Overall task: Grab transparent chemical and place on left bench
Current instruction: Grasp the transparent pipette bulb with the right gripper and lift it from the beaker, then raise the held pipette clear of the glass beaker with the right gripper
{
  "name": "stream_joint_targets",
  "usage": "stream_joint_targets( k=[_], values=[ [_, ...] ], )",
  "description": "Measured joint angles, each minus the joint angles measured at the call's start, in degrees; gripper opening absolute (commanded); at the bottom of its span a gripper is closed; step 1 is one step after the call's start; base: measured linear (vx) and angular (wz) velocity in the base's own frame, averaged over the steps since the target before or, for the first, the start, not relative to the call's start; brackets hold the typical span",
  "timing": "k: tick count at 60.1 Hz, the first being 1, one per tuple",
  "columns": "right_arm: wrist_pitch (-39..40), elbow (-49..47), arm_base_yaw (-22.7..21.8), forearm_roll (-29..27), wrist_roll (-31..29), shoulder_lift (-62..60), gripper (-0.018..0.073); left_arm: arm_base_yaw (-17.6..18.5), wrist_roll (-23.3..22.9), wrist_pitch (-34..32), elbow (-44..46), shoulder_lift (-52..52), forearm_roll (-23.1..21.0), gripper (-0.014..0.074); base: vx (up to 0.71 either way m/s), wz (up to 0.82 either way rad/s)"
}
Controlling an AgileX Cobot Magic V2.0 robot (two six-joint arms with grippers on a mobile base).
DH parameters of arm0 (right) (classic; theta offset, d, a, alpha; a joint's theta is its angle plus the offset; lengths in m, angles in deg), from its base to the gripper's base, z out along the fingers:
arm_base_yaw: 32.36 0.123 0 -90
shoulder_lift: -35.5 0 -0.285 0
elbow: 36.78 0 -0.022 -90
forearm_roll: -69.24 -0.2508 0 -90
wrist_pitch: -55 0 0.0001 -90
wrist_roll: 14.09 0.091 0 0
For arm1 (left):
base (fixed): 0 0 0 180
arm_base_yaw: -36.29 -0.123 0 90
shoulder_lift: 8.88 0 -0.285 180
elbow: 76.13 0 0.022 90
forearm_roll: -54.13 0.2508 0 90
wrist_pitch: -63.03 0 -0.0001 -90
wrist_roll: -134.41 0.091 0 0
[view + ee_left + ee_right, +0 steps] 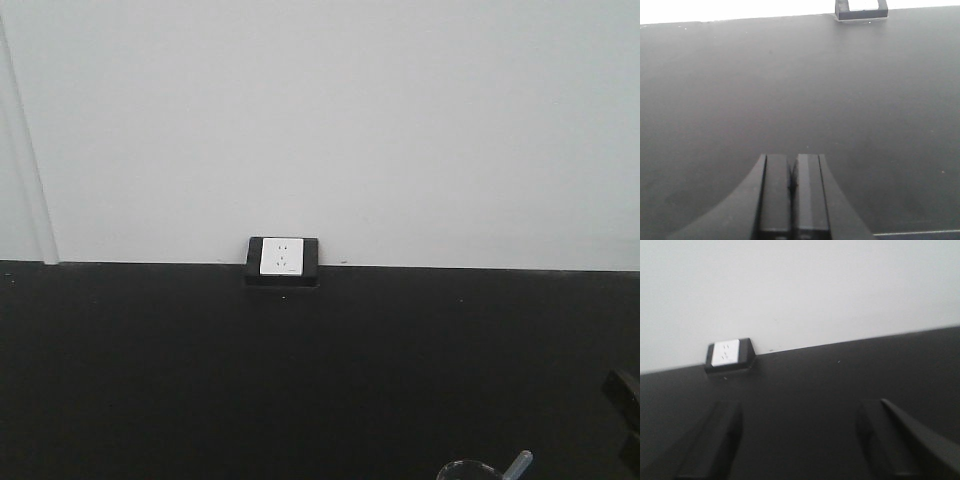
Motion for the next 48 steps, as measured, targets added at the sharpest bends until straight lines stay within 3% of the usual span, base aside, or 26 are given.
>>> stream_joint_targets(
  k=[8,17,37,48],
  values=[
    [0.1,-0.1,0.0,-5.1,7.8,3.9,0.0619,0.0,0.0,0.0,0.0,0.0,0.0,-0.0003,0.0,0.0],
    [1.6,-0.1,0.0,-4.3,16.6,12.4,0.0594,0.0,0.0,0.0,0.0,0.0,0.0,-0.0003,0.0,0.0],
    [18.4,-0.4,0.0,19.3,39.9,30.5,0.0577,0.0,0.0,0.0,0.0,0.0,0.0,-0.0003,0.0,0.0],
    [24.0,-0.5,0.0,23.4,42.8,38.1,0.0533,0.0,0.0,0.0,0.0,0.0,0.0,-0.0003,0.0,0.0]
  ],
)
